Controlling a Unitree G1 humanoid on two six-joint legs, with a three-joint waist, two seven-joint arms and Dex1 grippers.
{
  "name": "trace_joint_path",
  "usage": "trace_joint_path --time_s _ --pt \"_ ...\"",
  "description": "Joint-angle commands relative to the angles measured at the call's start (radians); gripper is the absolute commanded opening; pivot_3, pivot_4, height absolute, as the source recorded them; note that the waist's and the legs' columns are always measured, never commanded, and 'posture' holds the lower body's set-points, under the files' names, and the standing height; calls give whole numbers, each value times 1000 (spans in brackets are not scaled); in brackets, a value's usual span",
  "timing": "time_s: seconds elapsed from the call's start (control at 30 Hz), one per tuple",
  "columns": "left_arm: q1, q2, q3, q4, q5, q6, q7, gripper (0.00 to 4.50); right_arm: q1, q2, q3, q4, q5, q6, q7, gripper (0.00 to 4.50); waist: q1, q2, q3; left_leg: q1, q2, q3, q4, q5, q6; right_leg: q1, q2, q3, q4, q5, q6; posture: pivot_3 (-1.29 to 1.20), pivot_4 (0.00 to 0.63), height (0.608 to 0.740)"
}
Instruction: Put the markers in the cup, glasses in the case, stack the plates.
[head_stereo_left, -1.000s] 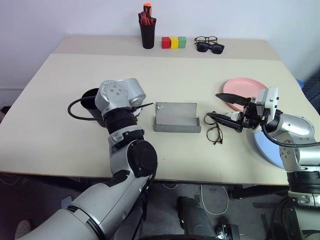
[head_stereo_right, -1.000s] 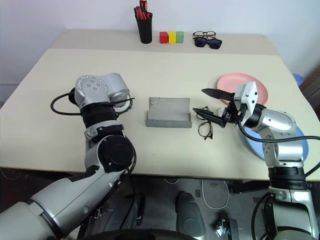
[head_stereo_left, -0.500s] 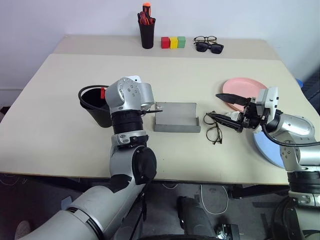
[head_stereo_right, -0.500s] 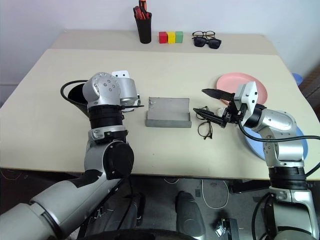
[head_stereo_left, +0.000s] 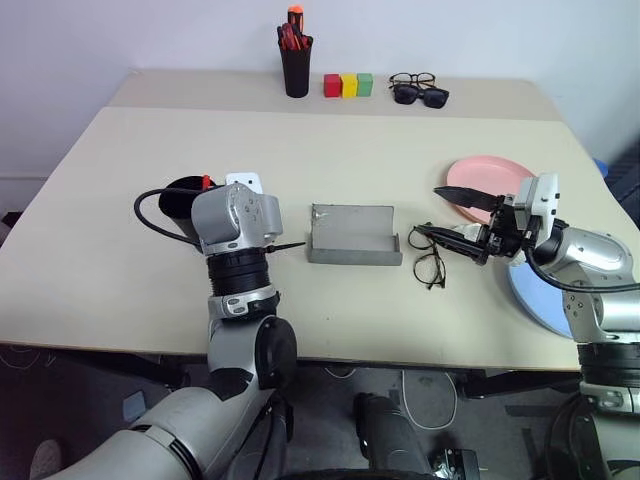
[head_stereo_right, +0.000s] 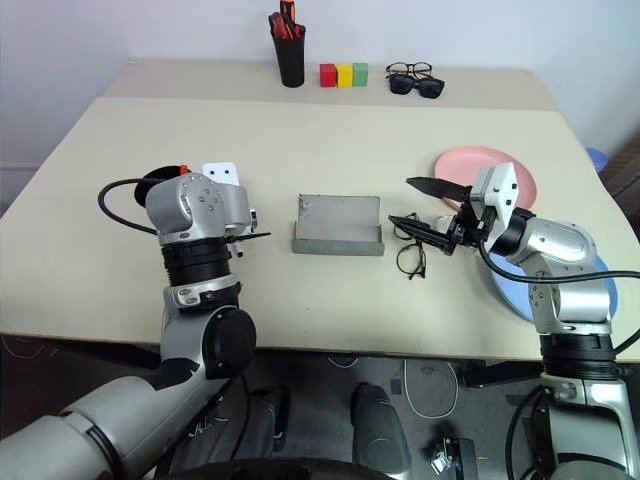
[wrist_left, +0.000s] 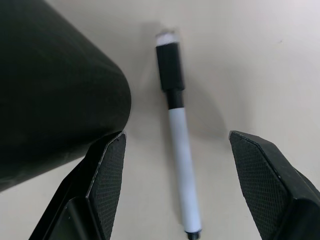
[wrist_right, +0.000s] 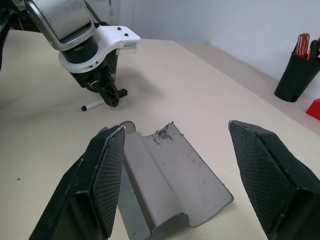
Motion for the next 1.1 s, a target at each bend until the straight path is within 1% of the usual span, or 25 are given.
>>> trace_joint_path --time_s 0.03,0.1,0.27,0.37,0.43,0.47,0.5,0.53,0.6,0.67,0.93,1.1 --pt "40 -118 27 -32 26 8 -28 3327 -29 -21 -18 0 0 -2 8 3371 -1 0 0 0 0 0 0 0 0 0 0 0 0 0 0 0 150 740" --pt "43 -125 41 -26 30 8 -48 3327 -34 -21 -16 3 -1 0 10 3371 -3 0 0 0 0 0 0 0 0 0 0 0 0 0 0 0 150 740" --pt "64 -96 -6 30 5 -6 -148 3327 -41 -21 -13 8 -4 1 15 3371 -1 1 0 1 0 0 0 0 0 1 0 0 0 0 0 0 150 740" --pt "71 -91 8 57 9 -13 -180 3327 -42 -21 -15 7 -7 3 15 3371 -1 2 -1 1 0 0 0 0 0 1 0 0 0 0 0 0 150 740" --pt "66 -98 49 65 24 -1 -178 3327 -39 -23 -18 4 -6 5 16 3371 -1 3 -2 2 0 0 0 0 0 2 0 0 0 0 0 0 150 740" --pt "66 -100 57 65 32 4 -178 2833 -37 -25 -21 2 -5 6 16 3371 -1 3 -2 2 0 0 0 0 0 2 0 0 0 0 1 0 150 740" --pt "69 -102 57 60 41 6 -175 2546 -35 -27 -24 1 -5 7 16 3371 -5 3 -2 2 0 0 0 0 0 2 0 0 0 0 1 0 150 740" --pt "71 -105 59 55 48 7 -173 2114 -32 -29 -27 0 -6 7 16 3371 -7 4 -2 3 0 0 0 0 0 2 0 0 0 -1 1 0 150 740" --pt "74 -108 58 48 54 7 -174 1054 -28 -30 -30 -2 -6 7 14 3371 -14 4 -3 3 0 0 0 0 0 2 0 0 1 -1 2 0 150 740" --pt "76 -106 49 34 57 7 -176 164 -25 -32 -32 -3 -6 6 10 3371 -22 4 -3 4 0 0 0 0 0 2 0 0 1 -2 3 0 150 740" --pt "105 -87 -45 -31 61 -5 -224 164 -25 -29 -32 8 -11 -3 6 3371 -27 4 -3 3 0 0 0 0 0 3 0 0 1 -2 3 0 150 740" --pt "114 -70 -63 -77 74 -9 -238 164 -34 -25 -28 27 -19 -15 5 3371 -28 4 -2 3 0 0 0 0 0 3 0 0 1 -1 1 0 150 740"
